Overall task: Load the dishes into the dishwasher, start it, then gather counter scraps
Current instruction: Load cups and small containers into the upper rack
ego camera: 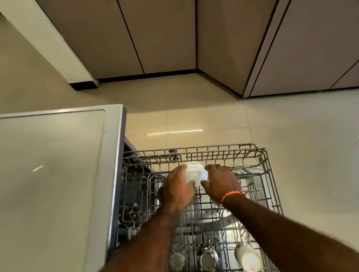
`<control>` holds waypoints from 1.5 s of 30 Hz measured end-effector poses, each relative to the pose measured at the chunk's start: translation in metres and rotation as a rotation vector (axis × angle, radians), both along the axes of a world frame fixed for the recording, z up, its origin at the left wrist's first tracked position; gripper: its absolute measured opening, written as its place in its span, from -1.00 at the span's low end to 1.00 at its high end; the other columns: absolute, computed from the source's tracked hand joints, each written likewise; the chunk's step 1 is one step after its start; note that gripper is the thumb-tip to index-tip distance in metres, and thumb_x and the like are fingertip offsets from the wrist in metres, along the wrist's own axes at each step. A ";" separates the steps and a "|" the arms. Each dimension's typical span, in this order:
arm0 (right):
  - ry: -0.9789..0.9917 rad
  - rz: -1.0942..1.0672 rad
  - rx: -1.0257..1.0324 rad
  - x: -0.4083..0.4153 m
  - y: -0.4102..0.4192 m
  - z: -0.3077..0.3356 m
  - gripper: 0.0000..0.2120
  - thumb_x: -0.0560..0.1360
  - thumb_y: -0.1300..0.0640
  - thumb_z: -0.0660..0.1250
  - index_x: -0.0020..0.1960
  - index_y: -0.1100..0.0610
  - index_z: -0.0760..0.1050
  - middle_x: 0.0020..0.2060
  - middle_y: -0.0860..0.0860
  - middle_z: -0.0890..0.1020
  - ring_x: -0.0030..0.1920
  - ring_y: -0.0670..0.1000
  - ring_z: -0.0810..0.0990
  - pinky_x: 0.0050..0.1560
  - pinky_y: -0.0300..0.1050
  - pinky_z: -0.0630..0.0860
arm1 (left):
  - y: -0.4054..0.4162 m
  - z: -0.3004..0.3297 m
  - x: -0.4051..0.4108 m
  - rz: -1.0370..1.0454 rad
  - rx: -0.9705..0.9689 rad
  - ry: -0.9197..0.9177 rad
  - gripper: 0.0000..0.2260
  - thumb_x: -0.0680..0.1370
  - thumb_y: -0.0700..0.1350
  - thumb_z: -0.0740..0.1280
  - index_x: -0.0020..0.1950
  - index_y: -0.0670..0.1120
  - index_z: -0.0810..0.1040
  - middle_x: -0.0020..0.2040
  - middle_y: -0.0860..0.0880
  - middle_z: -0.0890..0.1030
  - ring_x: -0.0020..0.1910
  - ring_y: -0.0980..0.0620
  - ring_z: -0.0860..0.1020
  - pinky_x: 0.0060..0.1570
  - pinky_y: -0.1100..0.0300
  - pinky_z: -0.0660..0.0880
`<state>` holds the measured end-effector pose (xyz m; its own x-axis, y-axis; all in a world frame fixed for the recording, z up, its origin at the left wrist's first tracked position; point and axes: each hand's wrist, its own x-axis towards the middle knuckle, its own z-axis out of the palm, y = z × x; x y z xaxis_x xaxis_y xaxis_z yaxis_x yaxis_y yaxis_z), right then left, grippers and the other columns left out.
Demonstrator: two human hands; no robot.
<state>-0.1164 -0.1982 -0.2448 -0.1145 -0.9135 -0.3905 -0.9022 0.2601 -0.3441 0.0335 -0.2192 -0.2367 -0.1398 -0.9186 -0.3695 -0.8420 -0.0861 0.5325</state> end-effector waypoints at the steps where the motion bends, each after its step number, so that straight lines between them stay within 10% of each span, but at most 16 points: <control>1: 0.005 0.039 0.013 -0.001 0.006 0.008 -0.51 0.53 -0.07 0.32 0.41 0.07 0.40 0.30 0.08 0.56 0.30 0.14 0.49 0.28 0.08 0.47 | 0.006 0.008 0.003 -0.012 0.006 -0.013 -0.39 0.53 -0.11 0.46 0.55 -0.06 0.34 0.47 -0.05 0.46 0.38 -0.08 0.47 0.34 -0.07 0.50; 12: 0.093 0.439 0.065 0.005 0.099 0.150 -0.45 0.51 -0.01 0.37 0.44 0.10 0.35 0.25 0.16 0.59 0.21 0.22 0.58 0.18 0.09 0.56 | 0.154 0.157 0.028 0.078 0.155 0.024 -0.35 0.58 -0.07 0.38 0.61 -0.06 0.17 0.53 -0.13 0.38 0.44 -0.15 0.43 0.43 -0.09 0.39; 19: 0.139 0.697 0.012 0.012 0.172 0.203 -0.44 0.46 -0.05 0.38 0.42 0.04 0.34 0.14 0.12 0.66 0.12 0.19 0.64 0.12 0.13 0.60 | 0.273 0.219 0.048 0.149 0.082 0.073 -0.78 0.58 -0.12 0.36 0.22 -0.08 0.57 0.08 -0.05 0.67 -0.12 0.07 0.65 -0.23 0.29 0.56; 24: 0.127 0.837 -0.040 0.021 0.227 0.227 -0.43 0.53 0.00 0.35 0.48 0.11 0.31 0.33 0.15 0.54 0.28 0.19 0.55 0.23 0.10 0.55 | 0.353 0.242 0.056 0.268 0.006 -0.014 -0.55 0.59 -0.02 0.34 0.46 -0.09 0.43 0.36 -0.12 0.55 0.26 -0.09 0.55 0.26 0.01 0.48; 45: 0.150 1.027 -0.067 -0.025 0.387 0.220 -0.46 0.54 0.01 0.32 0.48 0.09 0.33 0.41 0.12 0.44 0.31 0.19 0.51 0.27 0.12 0.51 | 0.542 0.212 0.009 0.462 0.039 -0.084 -0.33 0.58 0.07 0.36 0.60 -0.11 0.21 0.53 -0.12 0.37 0.49 -0.13 0.36 0.47 -0.06 0.33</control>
<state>-0.1417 0.1889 -0.0244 0.6874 -0.6180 -0.3814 -0.7135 -0.6728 -0.1958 0.0420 0.3226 -0.0243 0.3119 -0.8629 -0.3976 -0.7508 -0.4803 0.4535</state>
